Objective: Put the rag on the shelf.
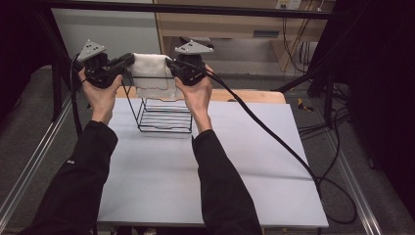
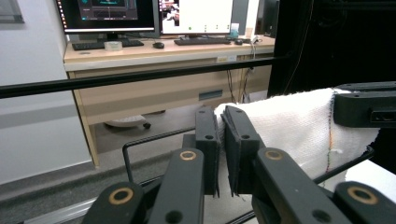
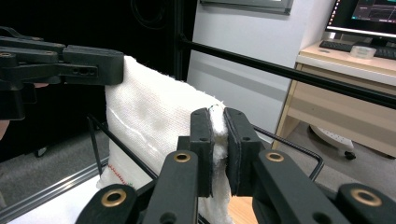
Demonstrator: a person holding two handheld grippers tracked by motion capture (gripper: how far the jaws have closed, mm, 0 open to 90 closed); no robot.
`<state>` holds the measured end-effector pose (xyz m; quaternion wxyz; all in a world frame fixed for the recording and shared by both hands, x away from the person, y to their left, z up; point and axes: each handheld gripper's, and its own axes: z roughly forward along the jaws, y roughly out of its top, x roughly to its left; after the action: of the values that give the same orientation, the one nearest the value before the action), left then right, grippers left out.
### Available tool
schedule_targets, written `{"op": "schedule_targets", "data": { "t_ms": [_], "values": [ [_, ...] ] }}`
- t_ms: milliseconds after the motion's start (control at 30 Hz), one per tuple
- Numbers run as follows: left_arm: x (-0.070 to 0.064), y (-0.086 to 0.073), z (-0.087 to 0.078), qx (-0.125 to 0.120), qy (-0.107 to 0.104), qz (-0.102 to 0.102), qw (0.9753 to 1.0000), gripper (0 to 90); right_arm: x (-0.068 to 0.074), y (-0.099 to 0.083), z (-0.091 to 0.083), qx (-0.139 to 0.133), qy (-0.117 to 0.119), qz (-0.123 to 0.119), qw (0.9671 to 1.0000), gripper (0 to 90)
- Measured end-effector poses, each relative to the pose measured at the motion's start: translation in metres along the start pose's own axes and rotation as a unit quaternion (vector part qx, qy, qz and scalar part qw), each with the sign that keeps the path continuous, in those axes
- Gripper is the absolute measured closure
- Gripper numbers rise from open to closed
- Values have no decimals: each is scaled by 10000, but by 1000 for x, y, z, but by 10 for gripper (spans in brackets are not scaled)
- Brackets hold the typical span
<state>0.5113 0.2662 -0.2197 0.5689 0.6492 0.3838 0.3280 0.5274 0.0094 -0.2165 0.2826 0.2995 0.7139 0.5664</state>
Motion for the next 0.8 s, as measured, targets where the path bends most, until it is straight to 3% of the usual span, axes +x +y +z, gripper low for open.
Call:
{"op": "schedule_targets", "data": {
  "t_ms": [367,533,800],
  "values": [
    [-2,-1,-10,-138,-88,51,9999,841,6,1,-7,-98,21,-97,9999,824],
    [-4,5,-14,-222,-98,115,9996,841,6,4,-11,-288,30,-136,9995,824],
    [-7,1,-20,-186,-168,156,9996,840,9,3,-18,-213,109,-131,9996,822]
  ]
}}
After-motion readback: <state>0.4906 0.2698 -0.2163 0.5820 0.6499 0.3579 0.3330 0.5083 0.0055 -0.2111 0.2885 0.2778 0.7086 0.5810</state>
